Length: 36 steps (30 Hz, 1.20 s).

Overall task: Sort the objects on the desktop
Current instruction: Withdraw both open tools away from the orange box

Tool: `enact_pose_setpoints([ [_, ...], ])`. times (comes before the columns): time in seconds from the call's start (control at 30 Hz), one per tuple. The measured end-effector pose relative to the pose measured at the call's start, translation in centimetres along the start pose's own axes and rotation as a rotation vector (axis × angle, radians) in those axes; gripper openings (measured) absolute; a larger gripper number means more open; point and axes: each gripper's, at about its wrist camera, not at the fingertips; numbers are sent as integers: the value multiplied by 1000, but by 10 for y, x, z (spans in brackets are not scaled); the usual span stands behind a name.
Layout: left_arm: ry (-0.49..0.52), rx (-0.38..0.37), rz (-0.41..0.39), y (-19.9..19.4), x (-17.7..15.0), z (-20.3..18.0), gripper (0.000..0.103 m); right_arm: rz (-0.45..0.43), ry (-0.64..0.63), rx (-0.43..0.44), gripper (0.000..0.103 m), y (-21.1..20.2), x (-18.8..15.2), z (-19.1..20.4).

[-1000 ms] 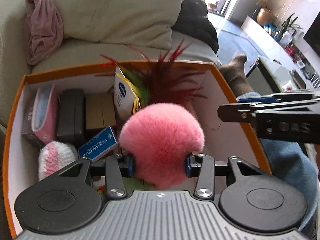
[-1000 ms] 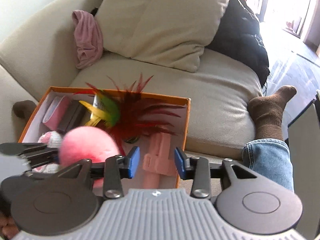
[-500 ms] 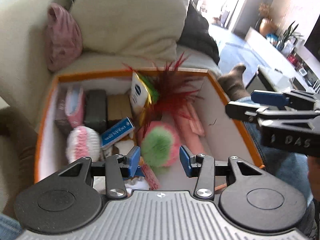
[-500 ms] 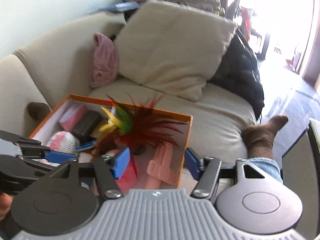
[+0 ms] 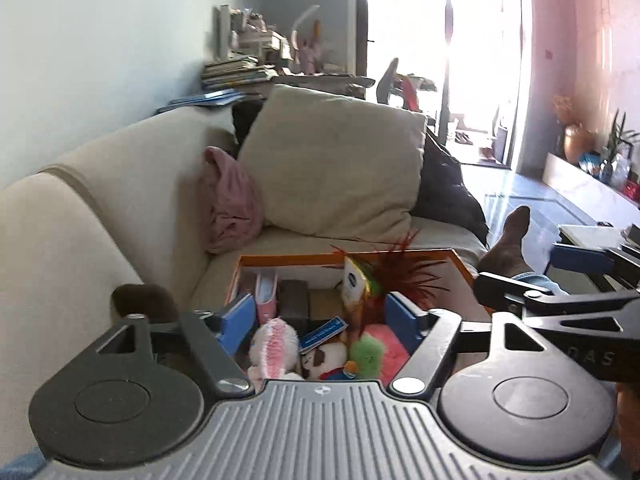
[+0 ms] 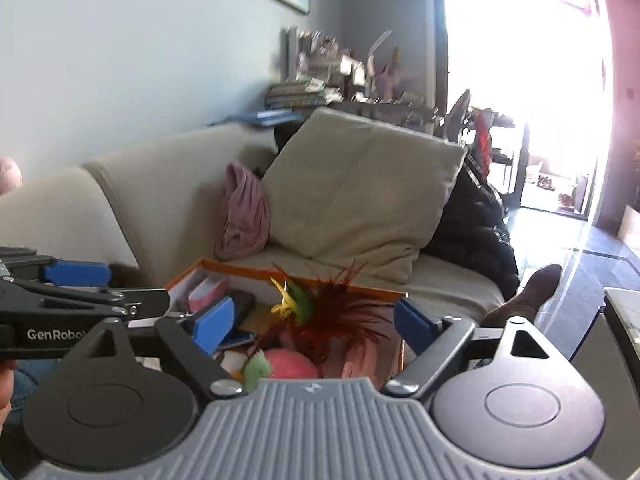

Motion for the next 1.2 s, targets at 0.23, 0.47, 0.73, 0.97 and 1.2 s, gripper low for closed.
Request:
enact_pose_setpoints([
  [0.23, -52, 95, 20, 22, -21, 14, 89, 52, 38, -59, 96, 13, -26, 8],
  [0.47, -60, 108, 86, 33, -42, 27, 89, 147, 86, -93, 97, 32, -51, 10],
  [0.73, -56, 110, 105, 38, -46, 30, 89, 196, 60, -92, 98, 41, -68, 14],
  [0.97, -36, 120, 126, 42, -48, 25, 89, 179, 41, -86, 99, 42, -71, 14],
  [1.2, -39, 111, 153, 47, -52, 26, 89, 173, 27, -92, 100, 42, -73, 16],
])
Point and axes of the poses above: each gripper's, at about its wrist camera, not at the fingertips, and y roughly the way its jaws point, z to its left, x to its top, and after that the axes turned 8 degrees about -x, right-handed
